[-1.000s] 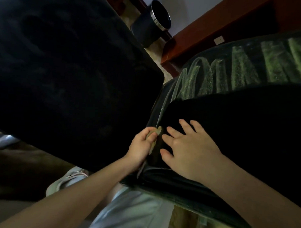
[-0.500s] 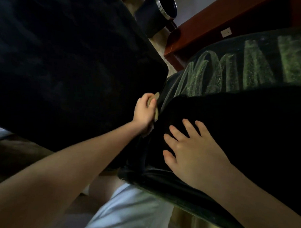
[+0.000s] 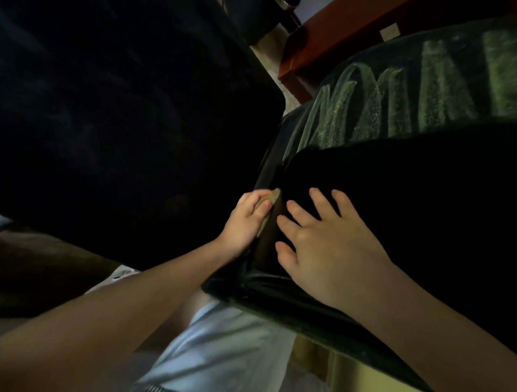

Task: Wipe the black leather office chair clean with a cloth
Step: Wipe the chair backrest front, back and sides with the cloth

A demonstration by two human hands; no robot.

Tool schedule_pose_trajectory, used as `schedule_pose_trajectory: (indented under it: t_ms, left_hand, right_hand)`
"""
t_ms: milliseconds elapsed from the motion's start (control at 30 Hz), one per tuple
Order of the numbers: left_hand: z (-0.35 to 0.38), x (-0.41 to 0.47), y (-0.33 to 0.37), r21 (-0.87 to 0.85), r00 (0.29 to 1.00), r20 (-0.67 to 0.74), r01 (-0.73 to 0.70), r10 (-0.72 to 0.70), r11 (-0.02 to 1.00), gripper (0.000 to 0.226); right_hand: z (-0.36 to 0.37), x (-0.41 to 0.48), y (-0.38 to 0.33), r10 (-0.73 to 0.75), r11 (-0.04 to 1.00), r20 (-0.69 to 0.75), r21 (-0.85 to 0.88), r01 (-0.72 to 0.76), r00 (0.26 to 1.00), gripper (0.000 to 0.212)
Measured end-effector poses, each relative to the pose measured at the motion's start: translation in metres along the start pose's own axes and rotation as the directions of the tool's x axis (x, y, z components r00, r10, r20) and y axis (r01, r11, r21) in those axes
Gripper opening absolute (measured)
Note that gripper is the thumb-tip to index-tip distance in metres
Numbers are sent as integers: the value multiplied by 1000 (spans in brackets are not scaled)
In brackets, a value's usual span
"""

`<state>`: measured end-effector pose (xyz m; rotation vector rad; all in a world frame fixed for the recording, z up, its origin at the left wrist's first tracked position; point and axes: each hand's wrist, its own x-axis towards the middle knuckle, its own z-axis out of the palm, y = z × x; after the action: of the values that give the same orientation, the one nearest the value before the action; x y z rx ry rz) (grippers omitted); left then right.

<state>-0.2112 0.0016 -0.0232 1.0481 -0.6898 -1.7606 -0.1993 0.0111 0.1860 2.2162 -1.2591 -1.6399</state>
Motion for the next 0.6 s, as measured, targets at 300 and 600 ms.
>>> schedule_pose_trajectory:
  t_ms: [300, 600]
  left_hand:
    - [-27, -64, 3, -123, 996, 52, 72, -66, 990, 16]
    - [0, 38, 38, -115, 998, -56, 14, -21, 993, 35]
  right_hand:
    - [-5, 0, 1, -15, 1000, 73, -2, 16, 997, 56]
    - [-2, 0, 1, -16, 999, 21, 29, 15, 1000, 59]
